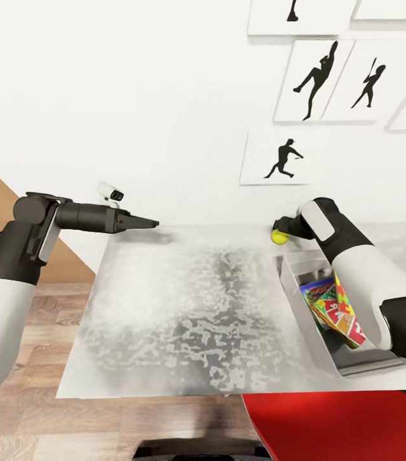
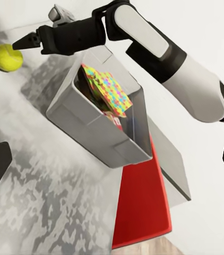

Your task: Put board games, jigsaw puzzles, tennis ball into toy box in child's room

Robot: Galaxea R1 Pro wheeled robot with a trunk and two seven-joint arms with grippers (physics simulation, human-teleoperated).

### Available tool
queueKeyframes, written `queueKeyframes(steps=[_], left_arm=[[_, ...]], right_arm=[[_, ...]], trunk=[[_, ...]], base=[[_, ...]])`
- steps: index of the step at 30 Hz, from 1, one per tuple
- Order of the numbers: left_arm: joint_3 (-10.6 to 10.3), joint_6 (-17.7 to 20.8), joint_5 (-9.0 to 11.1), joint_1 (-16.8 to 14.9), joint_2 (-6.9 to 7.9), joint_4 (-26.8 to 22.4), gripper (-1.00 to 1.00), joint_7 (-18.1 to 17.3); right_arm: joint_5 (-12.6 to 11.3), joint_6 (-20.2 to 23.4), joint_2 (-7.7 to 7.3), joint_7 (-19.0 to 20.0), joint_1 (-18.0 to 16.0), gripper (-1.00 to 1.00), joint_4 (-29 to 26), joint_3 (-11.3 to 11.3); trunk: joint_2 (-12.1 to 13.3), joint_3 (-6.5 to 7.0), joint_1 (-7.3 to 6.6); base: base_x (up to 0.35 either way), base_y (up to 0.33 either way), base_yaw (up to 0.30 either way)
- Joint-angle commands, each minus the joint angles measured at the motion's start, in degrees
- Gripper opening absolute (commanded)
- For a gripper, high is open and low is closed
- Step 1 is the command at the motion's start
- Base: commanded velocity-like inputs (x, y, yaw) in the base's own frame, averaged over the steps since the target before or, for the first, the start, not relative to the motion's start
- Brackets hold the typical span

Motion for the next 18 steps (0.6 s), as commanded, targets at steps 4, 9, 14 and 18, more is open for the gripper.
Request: queueKeyframes(steps=[4,9,14,18], left_arm=[[-0.24,0.61,0.08,-0.06,0.03,-0.05,1.0,-0.15],[-0.27,0.61,0.11,-0.06,0.02,-0.05,1.0,-0.15],[-0.27,0.61,0.11,-0.06,0.03,-0.02,1.0,-0.15],[-0.31,0.61,0.07,-0.06,0.09,0.01,1.0,-0.15]], right_arm=[[-0.6,0.11,-0.08,-0.47,-0.22,1.0,-0.67,0.45],[-0.6,0.11,-0.18,-0.49,-0.45,1.0,-1.21,0.46],[-0.6,0.17,-0.17,-0.52,-1.08,1.0,-1.54,0.45],[-0.6,0.19,-0.07,-0.54,-1.46,1.0,-1.69,0.43]], trunk=[[-0.09,-0.45,0.02],[-0.09,-0.92,0.02],[-0.09,-1.38,0.02],[-0.09,-1.76,0.02]], base=[[0.0,0.0,0.0],[0.0,0.0,0.0],[0.0,0.0,0.0],[0.0,0.0,0.0]])
